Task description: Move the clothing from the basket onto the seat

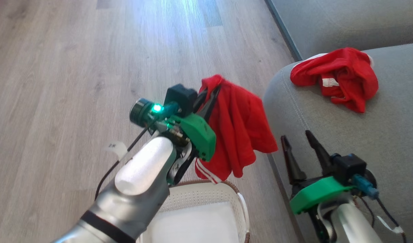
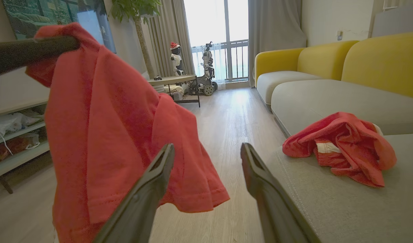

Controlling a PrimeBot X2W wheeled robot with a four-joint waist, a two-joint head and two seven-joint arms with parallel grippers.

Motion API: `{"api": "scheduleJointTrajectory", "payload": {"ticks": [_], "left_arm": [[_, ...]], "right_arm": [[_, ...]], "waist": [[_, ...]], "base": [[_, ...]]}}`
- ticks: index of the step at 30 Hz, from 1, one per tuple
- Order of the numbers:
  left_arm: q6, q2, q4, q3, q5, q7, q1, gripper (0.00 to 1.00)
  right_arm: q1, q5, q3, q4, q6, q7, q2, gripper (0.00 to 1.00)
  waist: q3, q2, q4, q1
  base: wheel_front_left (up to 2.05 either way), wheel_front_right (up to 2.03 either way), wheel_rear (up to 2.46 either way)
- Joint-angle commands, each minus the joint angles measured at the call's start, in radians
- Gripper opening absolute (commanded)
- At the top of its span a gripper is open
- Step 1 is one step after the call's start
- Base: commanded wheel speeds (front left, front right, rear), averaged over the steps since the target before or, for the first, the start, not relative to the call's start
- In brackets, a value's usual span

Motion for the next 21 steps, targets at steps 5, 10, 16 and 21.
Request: {"api": "scheduleJointTrajectory", "payload": {"ticks": [5, 10, 16, 21], "left_arm": [[0.017, 0.01, -0.079, 0.023, -0.006, 0.029, -0.112, 0.0], [0.02, 0.01, -0.11, 0.009, -0.017, 0.038, -0.128, 0.0], [0.027, 0.009, -0.139, -0.01, -0.027, 0.041, -0.132, 0.0], [0.031, 0.009, -0.173, -0.029, -0.033, 0.031, -0.13, 0.0]], "right_arm": [[-0.055, 0.042, 0.114, -0.047, 0.0, -0.006, 0.002, 1.0], [-0.087, 0.043, 0.148, -0.046, 0.0, -0.006, 0.002, 1.0], [-0.121, 0.015, 0.108, -0.021, 0.0, -0.006, 0.002, 1.0], [-0.163, -0.019, 0.069, 0.043, 0.0, -0.006, 0.002, 1.0]], "waist": [[-0.017, -0.0001, -0.003, 0.0001], [-0.025, -0.0001, 0.006, 0.0001], [-0.028, -0.0001, 0.025, 0.0001], [-0.029, -0.0001, 0.044, 0.0001]], "base": [[0.0, 0.0, 0.0], [0.0, 0.0, 0.0], [0.0, 0.0, 0.0], [0.0, 0.0, 0.0]]}}
